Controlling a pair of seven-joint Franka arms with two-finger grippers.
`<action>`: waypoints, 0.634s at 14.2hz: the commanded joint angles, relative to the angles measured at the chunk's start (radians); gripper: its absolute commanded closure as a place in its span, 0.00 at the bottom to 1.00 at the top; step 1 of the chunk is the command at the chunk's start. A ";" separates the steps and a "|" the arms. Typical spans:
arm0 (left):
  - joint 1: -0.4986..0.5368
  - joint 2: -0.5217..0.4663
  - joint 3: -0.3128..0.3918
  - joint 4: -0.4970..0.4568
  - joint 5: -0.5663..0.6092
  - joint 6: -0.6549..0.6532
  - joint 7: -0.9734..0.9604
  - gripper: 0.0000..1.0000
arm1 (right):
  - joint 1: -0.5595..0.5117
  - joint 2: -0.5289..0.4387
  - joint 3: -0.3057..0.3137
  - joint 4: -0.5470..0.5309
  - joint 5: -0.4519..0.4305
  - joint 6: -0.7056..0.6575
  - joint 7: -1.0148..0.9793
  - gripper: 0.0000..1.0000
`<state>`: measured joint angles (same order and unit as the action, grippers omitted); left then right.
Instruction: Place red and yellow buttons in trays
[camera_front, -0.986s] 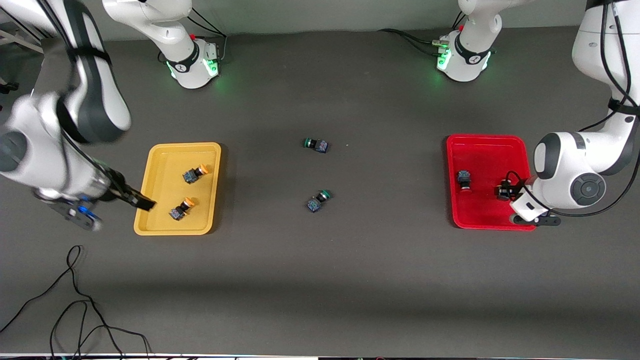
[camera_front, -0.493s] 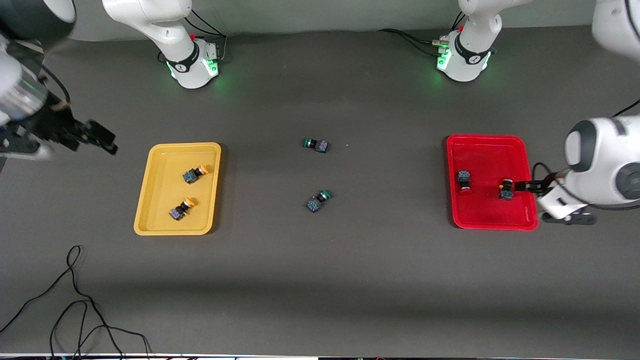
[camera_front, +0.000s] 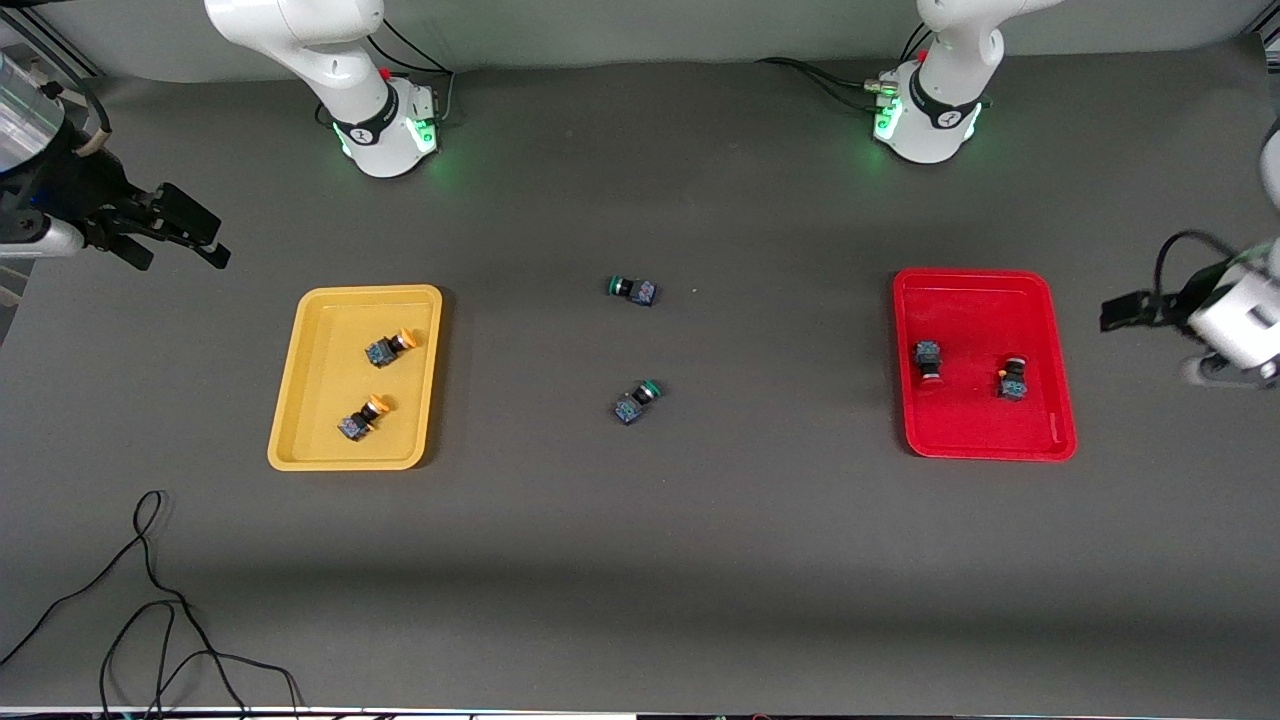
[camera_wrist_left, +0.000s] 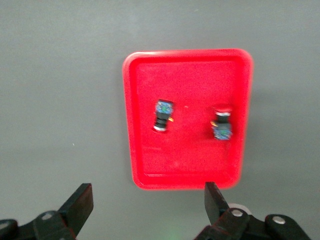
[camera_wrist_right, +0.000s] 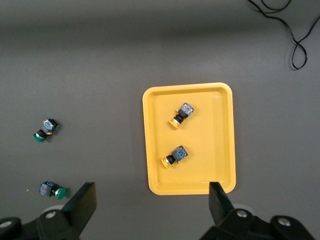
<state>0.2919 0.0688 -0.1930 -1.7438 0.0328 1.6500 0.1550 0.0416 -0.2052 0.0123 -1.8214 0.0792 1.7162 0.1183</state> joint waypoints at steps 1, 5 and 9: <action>-0.080 0.009 0.051 0.119 -0.059 -0.113 0.003 0.01 | 0.009 0.030 -0.012 0.017 0.022 0.002 -0.040 0.00; -0.356 -0.032 0.237 0.132 -0.059 -0.136 -0.067 0.01 | 0.011 0.108 -0.008 0.103 0.019 -0.001 -0.034 0.00; -0.361 -0.061 0.228 0.132 -0.057 -0.156 -0.077 0.01 | 0.011 0.185 -0.008 0.214 0.008 -0.089 -0.039 0.00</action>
<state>-0.0538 0.0371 0.0104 -1.6129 -0.0185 1.5280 0.0853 0.0452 -0.0729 0.0117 -1.6874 0.0801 1.6827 0.1068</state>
